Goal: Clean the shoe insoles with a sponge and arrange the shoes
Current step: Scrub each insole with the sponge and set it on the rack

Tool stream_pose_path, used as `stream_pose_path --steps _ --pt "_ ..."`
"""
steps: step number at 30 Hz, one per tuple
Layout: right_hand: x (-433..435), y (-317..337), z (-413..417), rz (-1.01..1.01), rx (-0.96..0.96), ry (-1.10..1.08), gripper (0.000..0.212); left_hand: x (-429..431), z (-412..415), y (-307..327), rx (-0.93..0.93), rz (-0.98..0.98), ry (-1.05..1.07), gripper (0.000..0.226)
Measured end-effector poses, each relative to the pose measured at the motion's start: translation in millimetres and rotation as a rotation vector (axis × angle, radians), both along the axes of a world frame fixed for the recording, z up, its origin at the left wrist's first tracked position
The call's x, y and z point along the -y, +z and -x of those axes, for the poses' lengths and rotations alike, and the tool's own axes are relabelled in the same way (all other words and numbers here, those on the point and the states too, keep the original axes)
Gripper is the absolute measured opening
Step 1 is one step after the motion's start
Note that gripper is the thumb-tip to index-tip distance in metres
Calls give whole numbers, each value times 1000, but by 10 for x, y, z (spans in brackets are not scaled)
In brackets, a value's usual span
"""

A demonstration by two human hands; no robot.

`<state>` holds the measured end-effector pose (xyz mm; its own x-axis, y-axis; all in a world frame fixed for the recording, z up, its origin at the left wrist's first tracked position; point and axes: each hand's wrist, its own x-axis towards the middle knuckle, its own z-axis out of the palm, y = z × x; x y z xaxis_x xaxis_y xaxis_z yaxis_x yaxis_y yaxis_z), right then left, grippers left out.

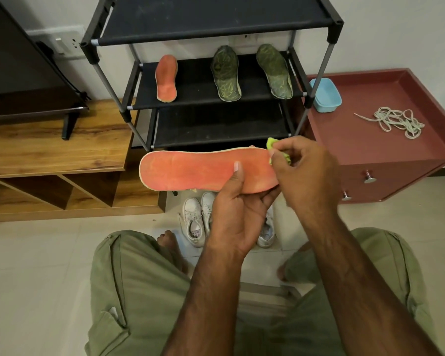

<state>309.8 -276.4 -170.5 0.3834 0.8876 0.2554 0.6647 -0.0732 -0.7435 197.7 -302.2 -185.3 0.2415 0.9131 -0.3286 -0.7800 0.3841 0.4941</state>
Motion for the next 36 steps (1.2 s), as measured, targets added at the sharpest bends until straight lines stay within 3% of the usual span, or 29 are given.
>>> stream_pose_path --steps 5,9,13,18,20,27,32,36 --pt "65 41 127 2 7 182 20 17 -16 13 3 5 2 41" --pt "-2 7 -51 -9 -24 -14 19 -12 7 14 24 6 17 41" --pt "136 -9 32 31 49 152 14 -15 45 29 38 14 45 42" --pt "124 -28 -76 34 -16 70 13 -30 41 28 36 29 72 41" --pt "174 -15 -14 41 -26 146 14 -33 32 37 41 38 72 43" --pt "168 36 42 -16 -472 205 13 -57 -25 77 -43 36 98 54" --pt "4 59 -78 -68 -481 191 16 -97 113 56 -161 -50 121 34" --pt "-300 119 -326 -49 -357 223 15 -171 483 1 -190 -54 178 16"
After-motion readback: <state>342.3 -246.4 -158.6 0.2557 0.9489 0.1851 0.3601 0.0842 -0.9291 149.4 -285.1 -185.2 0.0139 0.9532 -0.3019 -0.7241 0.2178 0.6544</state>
